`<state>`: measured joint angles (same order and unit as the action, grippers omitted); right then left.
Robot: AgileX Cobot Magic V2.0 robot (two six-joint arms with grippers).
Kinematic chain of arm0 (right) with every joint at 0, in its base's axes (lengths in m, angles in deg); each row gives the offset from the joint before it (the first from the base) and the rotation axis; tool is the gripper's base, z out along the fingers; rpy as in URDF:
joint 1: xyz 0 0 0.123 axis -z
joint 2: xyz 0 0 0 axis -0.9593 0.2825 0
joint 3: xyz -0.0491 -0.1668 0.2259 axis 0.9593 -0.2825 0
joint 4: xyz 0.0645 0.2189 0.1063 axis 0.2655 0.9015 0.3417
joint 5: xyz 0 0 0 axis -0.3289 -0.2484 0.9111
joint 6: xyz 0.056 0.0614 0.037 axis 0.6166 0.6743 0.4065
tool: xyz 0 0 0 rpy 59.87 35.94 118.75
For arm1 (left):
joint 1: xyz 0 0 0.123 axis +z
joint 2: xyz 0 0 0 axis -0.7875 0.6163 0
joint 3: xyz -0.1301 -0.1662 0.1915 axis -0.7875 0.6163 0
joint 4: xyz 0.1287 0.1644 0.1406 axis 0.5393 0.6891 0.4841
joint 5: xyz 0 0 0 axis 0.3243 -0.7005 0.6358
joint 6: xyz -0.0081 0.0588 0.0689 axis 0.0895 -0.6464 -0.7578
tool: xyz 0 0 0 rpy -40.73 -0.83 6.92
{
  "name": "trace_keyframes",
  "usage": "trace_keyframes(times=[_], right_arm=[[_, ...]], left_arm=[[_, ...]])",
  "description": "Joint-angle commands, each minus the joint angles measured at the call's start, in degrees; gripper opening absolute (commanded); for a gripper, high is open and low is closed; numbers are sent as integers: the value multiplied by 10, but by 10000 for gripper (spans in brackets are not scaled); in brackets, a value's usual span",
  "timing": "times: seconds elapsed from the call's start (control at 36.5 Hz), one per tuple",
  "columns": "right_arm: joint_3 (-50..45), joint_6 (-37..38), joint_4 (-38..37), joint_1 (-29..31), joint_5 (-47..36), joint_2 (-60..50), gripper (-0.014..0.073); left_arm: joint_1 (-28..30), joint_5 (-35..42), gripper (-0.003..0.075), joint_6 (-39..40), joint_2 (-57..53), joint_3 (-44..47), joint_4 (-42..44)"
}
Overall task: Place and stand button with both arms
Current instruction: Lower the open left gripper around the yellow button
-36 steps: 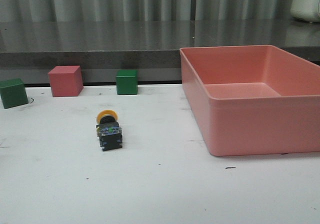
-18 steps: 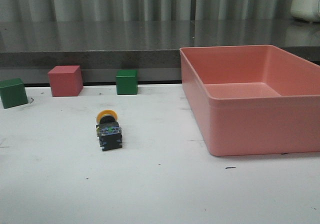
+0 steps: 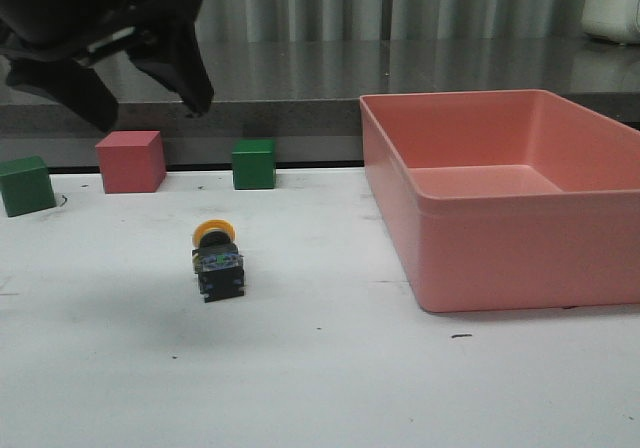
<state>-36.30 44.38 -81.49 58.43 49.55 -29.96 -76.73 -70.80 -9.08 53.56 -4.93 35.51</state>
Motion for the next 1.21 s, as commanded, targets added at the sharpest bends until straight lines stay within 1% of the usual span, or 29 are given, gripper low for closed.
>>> trace_keyframes(times=[0.0,0.22,0.41,0.55,0.88,1.01,1.1,1.18], right_arm=[[15,-6,-11,1,-49,5,-69],[15,-6,-11,1,-49,5,-69],[15,-6,-11,1,-49,5,-69],[15,-6,-11,1,-49,5,-69],[15,-6,-11,1,-49,5,-69],[15,-6,-11,1,-49,5,-69],[15,-6,-11,1,-49,5,-69],[15,-6,-11,1,-49,5,-69]], left_arm=[[-5,-16,564,42,29,-62,-14],[-5,-141,564,83,136,-160,-12],[2,-213,564,136,213,-239,-12],[11,-261,564,156,255,-276,-12],[13,-268,564,156,311,-322,-25],[13,-273,559,156,319,-324,-26],[13,-274,511,156,319,-324,-26],[13,-276,419,156,319,-324,-26]])
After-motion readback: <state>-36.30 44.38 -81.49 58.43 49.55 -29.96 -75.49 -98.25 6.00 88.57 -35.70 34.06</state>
